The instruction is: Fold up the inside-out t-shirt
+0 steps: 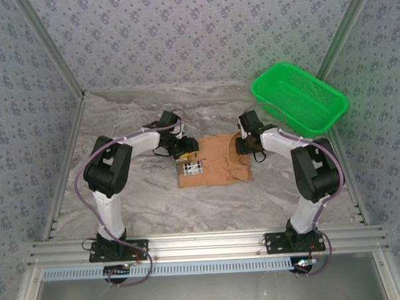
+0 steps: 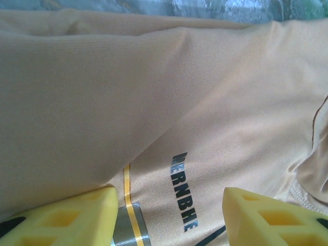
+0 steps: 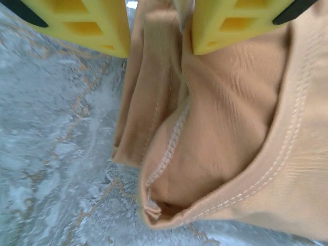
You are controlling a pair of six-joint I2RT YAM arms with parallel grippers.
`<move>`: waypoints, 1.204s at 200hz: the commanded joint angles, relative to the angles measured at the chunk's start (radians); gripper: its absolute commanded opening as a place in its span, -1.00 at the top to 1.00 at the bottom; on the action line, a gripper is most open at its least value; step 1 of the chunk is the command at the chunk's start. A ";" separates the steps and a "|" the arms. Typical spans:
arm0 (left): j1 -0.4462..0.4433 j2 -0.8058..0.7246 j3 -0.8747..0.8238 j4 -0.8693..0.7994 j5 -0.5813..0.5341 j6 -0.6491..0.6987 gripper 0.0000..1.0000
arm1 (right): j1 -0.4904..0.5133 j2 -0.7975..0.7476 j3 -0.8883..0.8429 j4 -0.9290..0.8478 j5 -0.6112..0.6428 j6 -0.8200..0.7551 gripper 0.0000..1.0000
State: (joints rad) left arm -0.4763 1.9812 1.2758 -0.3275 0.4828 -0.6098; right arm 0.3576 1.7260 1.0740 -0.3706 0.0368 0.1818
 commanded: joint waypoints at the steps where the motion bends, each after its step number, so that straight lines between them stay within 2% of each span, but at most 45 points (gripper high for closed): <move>1: -0.012 -0.043 -0.053 -0.022 -0.015 0.016 -0.14 | 0.011 -0.148 -0.025 -0.065 -0.028 0.000 0.14; 39: -0.023 -0.059 -0.071 -0.015 -0.026 0.009 -0.14 | 0.138 -0.305 -0.145 -0.112 -0.111 0.156 0.06; 64: -0.022 -0.073 -0.099 -0.023 -0.057 0.004 -0.14 | 0.216 -0.331 -0.219 -0.067 -0.161 0.274 0.16; 84: -0.024 -0.098 -0.138 -0.019 -0.089 0.001 -0.14 | 0.214 -0.290 -0.245 -0.043 -0.213 0.293 0.27; 134: -0.041 -0.141 -0.253 -0.014 -0.085 0.005 -0.14 | 0.081 -0.101 -0.141 -0.038 -0.194 0.138 0.35; 159: -0.127 -0.245 -0.408 0.043 -0.072 -0.049 -0.13 | 0.054 0.047 0.016 -0.057 -0.199 0.042 0.36; 184: -0.230 -0.371 -0.509 0.109 -0.079 -0.085 -0.14 | 0.059 0.132 0.175 -0.039 -0.260 -0.045 0.34; 210: -0.251 -0.510 -0.525 0.175 -0.125 -0.026 -0.16 | 0.077 0.104 0.244 -0.070 -0.310 -0.105 0.19; 228: -0.238 -0.567 -0.477 0.176 -0.219 0.053 -0.19 | 0.066 0.022 0.194 -0.050 -0.306 -0.099 0.07; 241: -0.199 -0.541 -0.419 0.190 -0.213 0.101 -0.22 | 0.060 -0.034 0.140 -0.038 -0.304 -0.065 0.04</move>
State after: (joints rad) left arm -0.7223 1.4593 0.7616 -0.1856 0.3428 -0.6163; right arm 0.4278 1.8011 1.2728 -0.3954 -0.2386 0.1238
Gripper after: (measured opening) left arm 0.600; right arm 0.471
